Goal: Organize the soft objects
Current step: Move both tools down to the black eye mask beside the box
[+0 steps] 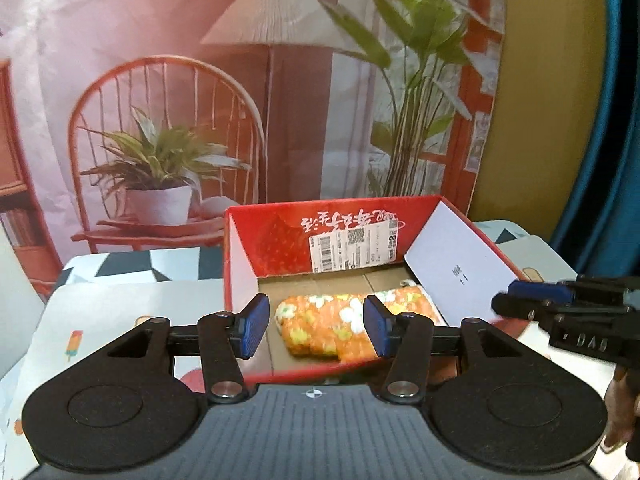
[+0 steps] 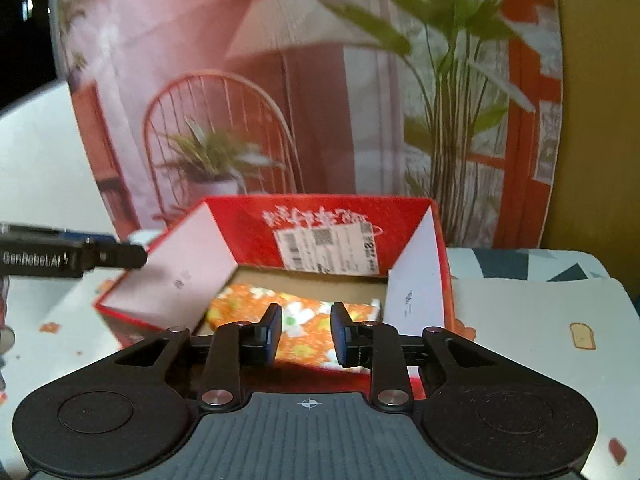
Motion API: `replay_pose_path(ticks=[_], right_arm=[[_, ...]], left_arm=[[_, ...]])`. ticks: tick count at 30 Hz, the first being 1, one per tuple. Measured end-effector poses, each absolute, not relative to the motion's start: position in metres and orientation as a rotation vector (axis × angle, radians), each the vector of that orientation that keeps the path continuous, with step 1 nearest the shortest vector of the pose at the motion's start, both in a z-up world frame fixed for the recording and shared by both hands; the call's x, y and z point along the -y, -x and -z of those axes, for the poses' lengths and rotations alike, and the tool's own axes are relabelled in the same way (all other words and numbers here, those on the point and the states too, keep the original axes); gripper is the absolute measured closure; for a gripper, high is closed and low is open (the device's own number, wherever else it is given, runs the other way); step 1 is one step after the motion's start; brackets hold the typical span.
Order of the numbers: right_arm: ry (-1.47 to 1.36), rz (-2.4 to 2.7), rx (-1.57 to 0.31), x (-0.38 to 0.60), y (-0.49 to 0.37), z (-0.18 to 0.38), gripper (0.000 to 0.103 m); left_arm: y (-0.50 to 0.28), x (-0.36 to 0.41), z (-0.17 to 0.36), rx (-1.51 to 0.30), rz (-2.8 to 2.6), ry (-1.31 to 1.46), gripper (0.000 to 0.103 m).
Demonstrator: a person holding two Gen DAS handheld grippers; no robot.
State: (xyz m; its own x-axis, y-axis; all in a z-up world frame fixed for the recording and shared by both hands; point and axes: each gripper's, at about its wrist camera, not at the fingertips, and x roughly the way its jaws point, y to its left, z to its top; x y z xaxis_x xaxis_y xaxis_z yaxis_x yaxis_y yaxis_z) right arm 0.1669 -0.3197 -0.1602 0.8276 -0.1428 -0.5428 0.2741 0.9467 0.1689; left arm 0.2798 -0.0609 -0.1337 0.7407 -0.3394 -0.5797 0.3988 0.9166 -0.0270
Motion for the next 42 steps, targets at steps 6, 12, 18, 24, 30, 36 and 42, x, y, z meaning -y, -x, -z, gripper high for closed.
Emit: replay_pose_path(ticks=[6,12,18,24,30,36,42], right_arm=[[-0.265,0.238,-0.501,0.307,-0.133,0.167,0.076],[-0.292,0.28,-0.509,0.307,-0.107,0.185,0.073],[-0.288,0.313,-0.51,0.315,-0.088,0.199,0.064],[-0.325,0.321,-0.504,0.321,-0.075,0.21,0.064],[-0.318,0.341,-0.485,0.322,-0.066,0.208,0.063],[-0.336,0.337,-0.457,0.323,-0.053,0.207,0.05],[-0.345,0.3,-0.467,0.317,-0.054,0.211,0.05]], left_arm=[[-0.246,0.047,0.146,-0.614,0.404,-0.044,0.049],[-0.228,0.042,0.163,-0.633,0.417,-0.006,0.049],[-0.219,0.036,0.184,-0.687,0.418,0.035,0.049],[-0.214,0.028,0.193,-0.711,0.43,0.077,0.049],[-0.208,0.028,0.189,-0.698,0.454,0.087,0.049],[-0.204,0.031,0.192,-0.707,0.495,0.084,0.049],[-0.204,0.031,0.199,-0.731,0.496,0.09,0.049]])
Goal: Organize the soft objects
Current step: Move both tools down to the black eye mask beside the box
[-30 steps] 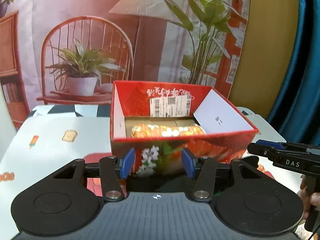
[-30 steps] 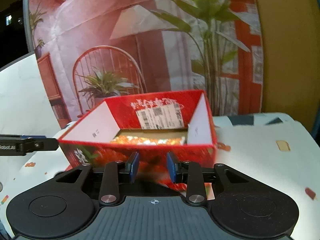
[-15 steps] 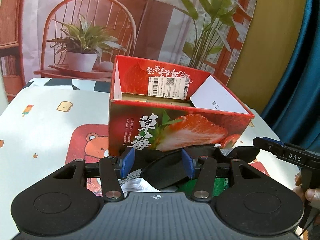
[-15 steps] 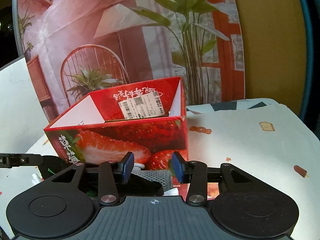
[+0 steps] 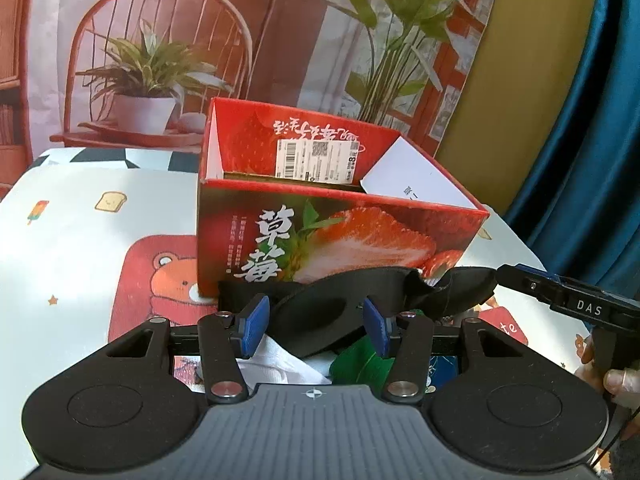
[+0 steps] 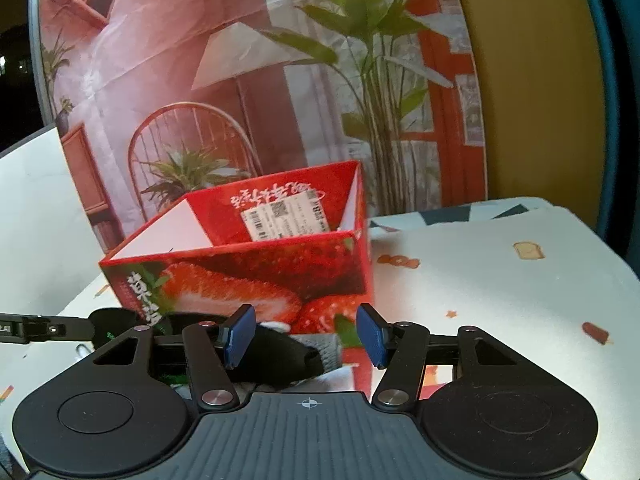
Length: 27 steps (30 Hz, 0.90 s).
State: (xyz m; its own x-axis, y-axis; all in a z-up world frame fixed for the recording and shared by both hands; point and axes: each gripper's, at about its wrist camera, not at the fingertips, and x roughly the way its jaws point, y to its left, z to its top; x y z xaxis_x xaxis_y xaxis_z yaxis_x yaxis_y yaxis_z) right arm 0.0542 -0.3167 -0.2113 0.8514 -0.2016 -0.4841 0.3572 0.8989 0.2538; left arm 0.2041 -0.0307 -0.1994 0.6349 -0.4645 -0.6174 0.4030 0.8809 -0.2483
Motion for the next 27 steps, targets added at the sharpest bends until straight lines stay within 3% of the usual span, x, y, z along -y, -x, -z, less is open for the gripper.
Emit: replay_pose_path(ticks=[6,15,20,27], right_arm=[[-0.311,0.259,-0.5,0.306,-0.064,0.218,0.049],[-0.227,0.21,-0.531,0.297,-0.079,0.227,0.036],[-0.248,0.18,-0.542,0.301,-0.081,0.234,0.037],[-0.282,0.154,-0.546,0.304,-0.081,0.237,0.046]], left_arm=[[-0.206,0.032,0.203,-0.739,0.487,0.094,0.049],[-0.211,0.029,0.208,-0.75,0.486,0.089,0.049],[-0.214,0.031,0.213,-0.759,0.48,0.066,0.049],[-0.216,0.032,0.217,-0.767,0.497,0.048,0.049]])
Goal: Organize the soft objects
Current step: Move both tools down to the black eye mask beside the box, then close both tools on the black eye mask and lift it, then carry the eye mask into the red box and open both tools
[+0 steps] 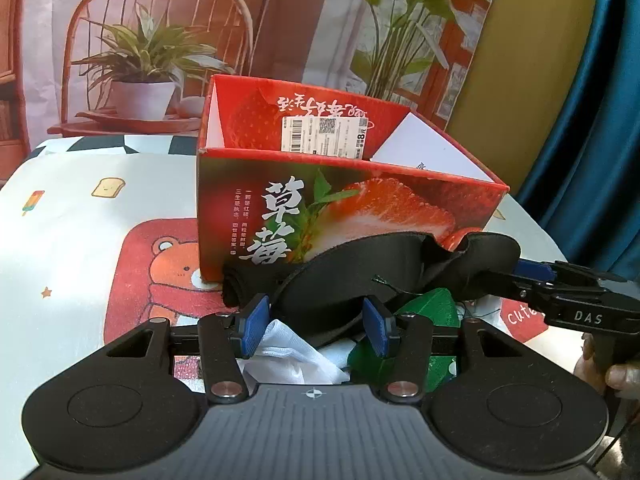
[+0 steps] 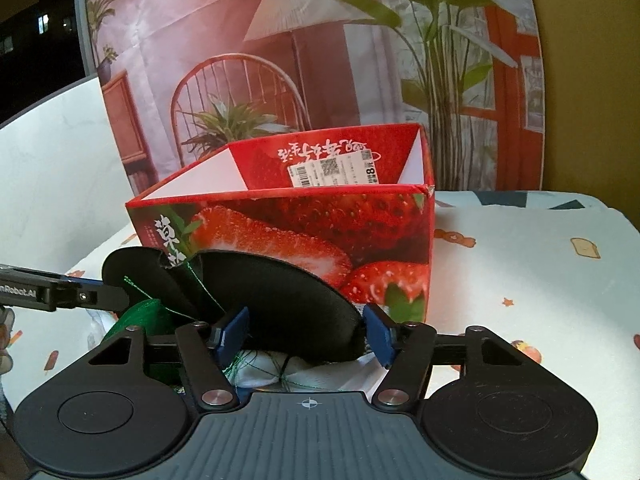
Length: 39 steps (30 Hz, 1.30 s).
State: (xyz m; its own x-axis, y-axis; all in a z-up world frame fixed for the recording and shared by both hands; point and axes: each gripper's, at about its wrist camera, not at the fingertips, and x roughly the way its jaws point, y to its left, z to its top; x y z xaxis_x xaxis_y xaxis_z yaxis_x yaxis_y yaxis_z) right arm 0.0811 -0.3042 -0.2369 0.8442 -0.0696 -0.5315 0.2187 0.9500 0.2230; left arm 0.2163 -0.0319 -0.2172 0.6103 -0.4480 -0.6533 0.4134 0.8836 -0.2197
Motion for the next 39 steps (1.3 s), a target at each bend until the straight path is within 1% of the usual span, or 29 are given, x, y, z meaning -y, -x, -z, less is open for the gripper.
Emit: replay_pose_path(ticks=[1,2,3,4,5,6,7,8,9,10,12,15,17,26,32,35,39], right_arm=[[-0.287,0.154,-0.545,0.305,-0.081,0.237,0.046],[-0.292,0.153,-0.544,0.305,-0.081,0.237,0.049],[-0.298,0.152,-0.543,0.306,-0.081,0.237,0.054],[-0.302,0.152,-0.544,0.306,-0.08,0.236,0.055],[-0.306,0.153,-0.544,0.307,-0.08,0.236,0.058],[-0.31,0.152,-0.544,0.307,-0.079,0.236,0.061],[-0.315,0.151,-0.543,0.307,-0.079,0.236,0.064],[-0.321,0.15,-0.541,0.308,-0.078,0.235,0.069],[-0.326,0.148,-0.537,0.309,-0.077,0.234,0.073],[-0.33,0.146,-0.53,0.309,-0.076,0.233,0.075],[-0.334,0.135,-0.517,0.309,-0.075,0.23,0.084],[-0.324,0.119,-0.496,0.308,-0.075,0.221,0.089],[-0.32,0.105,-0.474,0.307,-0.076,0.214,0.092],[-0.258,0.041,-0.354,0.299,-0.084,0.169,0.094],[-0.238,0.03,-0.295,0.307,-0.104,0.135,0.094],[-0.234,0.028,-0.288,0.315,-0.124,0.121,0.094],[-0.234,0.018,-0.351,0.329,-0.159,0.117,0.095]], left_arm=[[-0.217,0.032,0.217,-0.768,0.497,0.051,0.049],[-0.217,0.031,0.218,-0.769,0.499,0.052,0.05],[-0.216,0.032,0.217,-0.767,0.498,0.048,0.051],[-0.215,0.032,0.217,-0.761,0.494,0.039,0.053],[-0.214,0.032,0.216,-0.756,0.488,0.028,0.06],[-0.213,0.033,0.215,-0.759,0.477,0.02,0.064],[-0.214,0.031,0.215,-0.768,0.469,0.023,0.065],[-0.216,0.029,0.214,-0.776,0.465,0.036,0.068],[-0.216,0.026,0.213,-0.778,0.459,0.053,0.073],[-0.217,0.025,0.212,-0.775,0.454,0.059,0.076],[-0.217,0.024,0.21,-0.767,0.447,0.064,0.083],[-0.215,0.022,0.202,-0.74,0.448,0.082,0.087],[-0.212,0.022,0.192,-0.71,0.451,0.094,0.088],[-0.203,0.018,0.143,-0.55,0.418,0.103,0.089],[-0.22,0.028,0.108,-0.458,0.41,0.06,0.089],[-0.241,0.035,0.098,-0.466,0.423,0.063,0.089],[-0.282,0.047,0.102,-0.573,0.478,0.06,0.089]])
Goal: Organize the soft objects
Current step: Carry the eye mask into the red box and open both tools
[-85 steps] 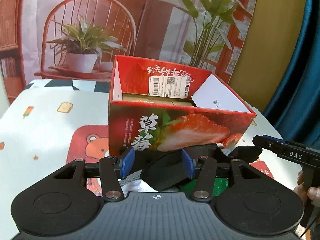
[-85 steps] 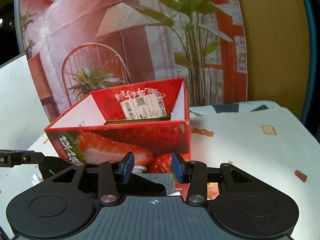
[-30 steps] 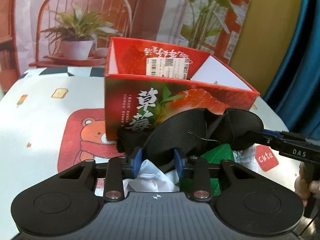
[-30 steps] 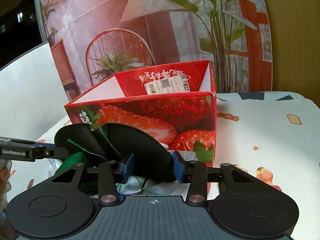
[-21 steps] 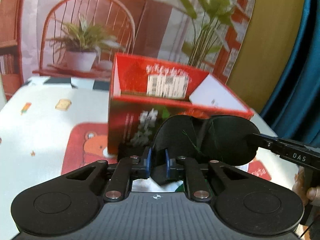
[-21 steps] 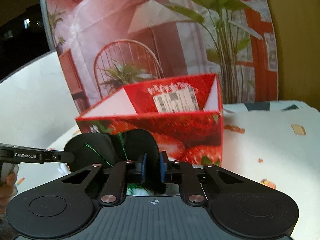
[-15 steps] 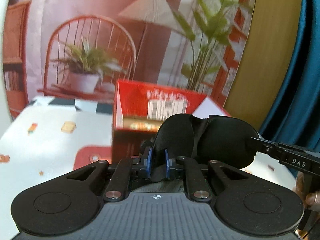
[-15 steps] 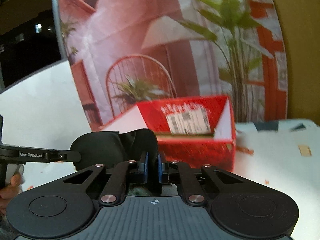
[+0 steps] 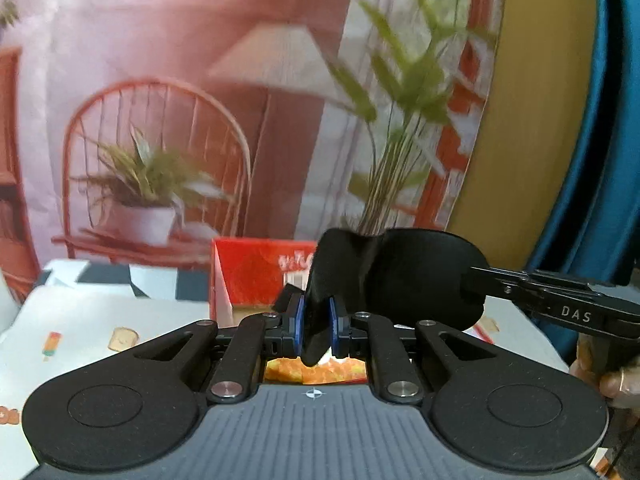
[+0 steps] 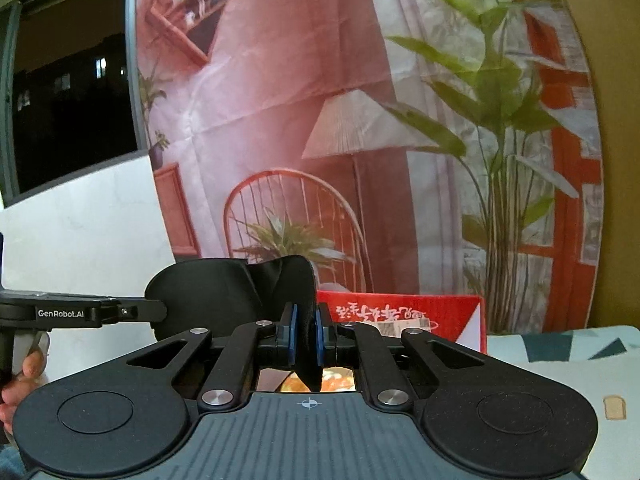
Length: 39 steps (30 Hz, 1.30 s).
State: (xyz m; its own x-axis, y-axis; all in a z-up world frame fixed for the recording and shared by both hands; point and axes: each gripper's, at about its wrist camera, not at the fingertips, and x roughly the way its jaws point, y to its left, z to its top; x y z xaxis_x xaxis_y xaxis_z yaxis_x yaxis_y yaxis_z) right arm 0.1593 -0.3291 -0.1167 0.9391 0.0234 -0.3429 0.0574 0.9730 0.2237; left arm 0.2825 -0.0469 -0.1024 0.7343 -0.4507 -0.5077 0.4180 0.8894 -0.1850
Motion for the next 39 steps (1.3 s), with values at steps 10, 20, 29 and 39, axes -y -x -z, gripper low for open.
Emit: replay_pose_path(ticks=[10,20,29,39], right_arm=[[-0.376,0.064,-0.634,0.362,-0.224,0.162,0.095],[-0.461,0.147,-0.811,0.369,-0.247,0.199,0.095],[-0.439,0.182,-0.841,0.366,-0.254,0.204,0.095],[-0.209,0.273,-0.826,0.35,-0.251,0.199,0.082]], left_arm=[[-0.359,0.069,0.155,-0.911,0.452,0.045,0.089],[-0.38,0.08,0.185,-1.013,0.4,-0.022,0.089],[-0.382,0.086,0.192,-1.015,0.37,-0.074,0.089],[-0.373,0.09,0.182,-0.926,0.408,-0.127,0.054]])
